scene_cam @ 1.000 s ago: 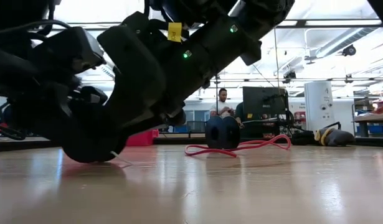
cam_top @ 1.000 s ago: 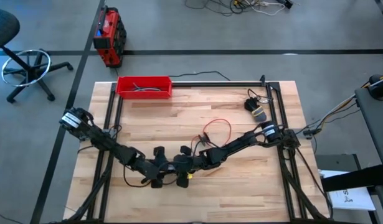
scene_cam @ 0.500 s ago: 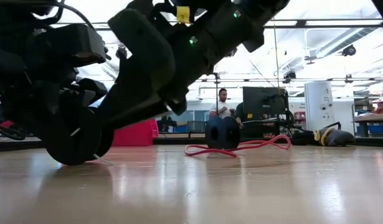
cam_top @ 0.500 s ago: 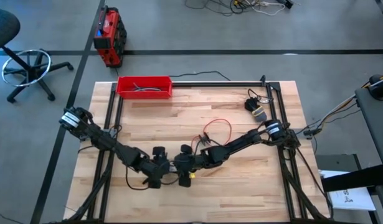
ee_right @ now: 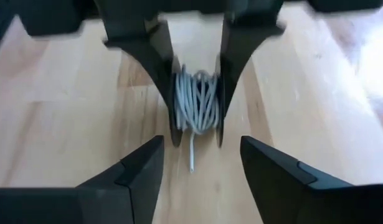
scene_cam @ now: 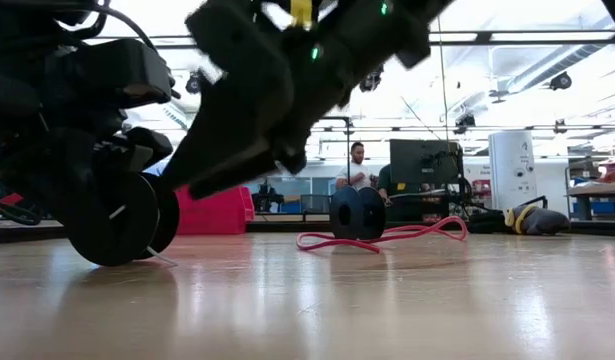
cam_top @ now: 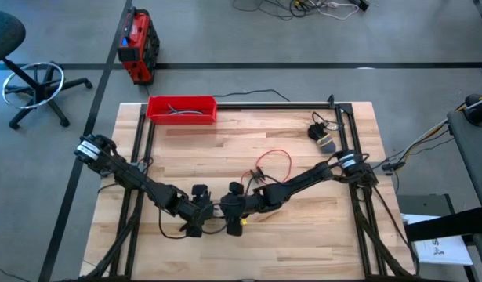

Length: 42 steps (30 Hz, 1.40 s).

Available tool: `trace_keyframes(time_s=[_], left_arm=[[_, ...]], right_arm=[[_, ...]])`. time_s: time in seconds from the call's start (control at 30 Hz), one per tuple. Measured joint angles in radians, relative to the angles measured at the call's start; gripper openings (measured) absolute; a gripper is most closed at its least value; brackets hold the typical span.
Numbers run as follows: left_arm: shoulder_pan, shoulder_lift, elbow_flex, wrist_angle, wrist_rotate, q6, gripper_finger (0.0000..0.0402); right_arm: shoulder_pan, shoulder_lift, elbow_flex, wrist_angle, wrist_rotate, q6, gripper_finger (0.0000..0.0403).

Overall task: Coil cords
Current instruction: Uncoil the white wire from the black spool

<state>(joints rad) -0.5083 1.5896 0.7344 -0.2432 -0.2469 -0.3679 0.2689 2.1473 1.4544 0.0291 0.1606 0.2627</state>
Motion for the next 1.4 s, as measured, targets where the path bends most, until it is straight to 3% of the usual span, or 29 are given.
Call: trace_keyframes(time_s=[0.23, 0.5, 0.63, 1.03, 1.4], left_arm=[[0.001, 0.001, -0.032, 0.092, -0.009, -0.006, 0.0136], [0.001, 0.001, -0.038, 0.104, -0.027, -0.006, 0.0136], [0.005, 0.003, -0.039, 0.113, -0.035, -0.014, 0.0136], [0.016, 0.006, -0.045, 0.185, -0.055, 0.019, 0.0136], [0.02, 0.007, -0.049, 0.23, -0.07, 0.013, 0.0136]], right_arm=[[0.005, -0.028, 0.007, -0.038, 0.031, 0.018, 0.0208], [0.009, 0.015, 0.005, 0.056, 0.07, 0.01, 0.025], [0.011, 0.029, 0.006, 0.059, 0.067, -0.002, 0.0252], [0.002, 0.06, 0.006, 0.08, 0.072, -0.038, 0.0222], [-0.006, 0.075, 0.007, 0.109, 0.072, -0.045, 0.014]])
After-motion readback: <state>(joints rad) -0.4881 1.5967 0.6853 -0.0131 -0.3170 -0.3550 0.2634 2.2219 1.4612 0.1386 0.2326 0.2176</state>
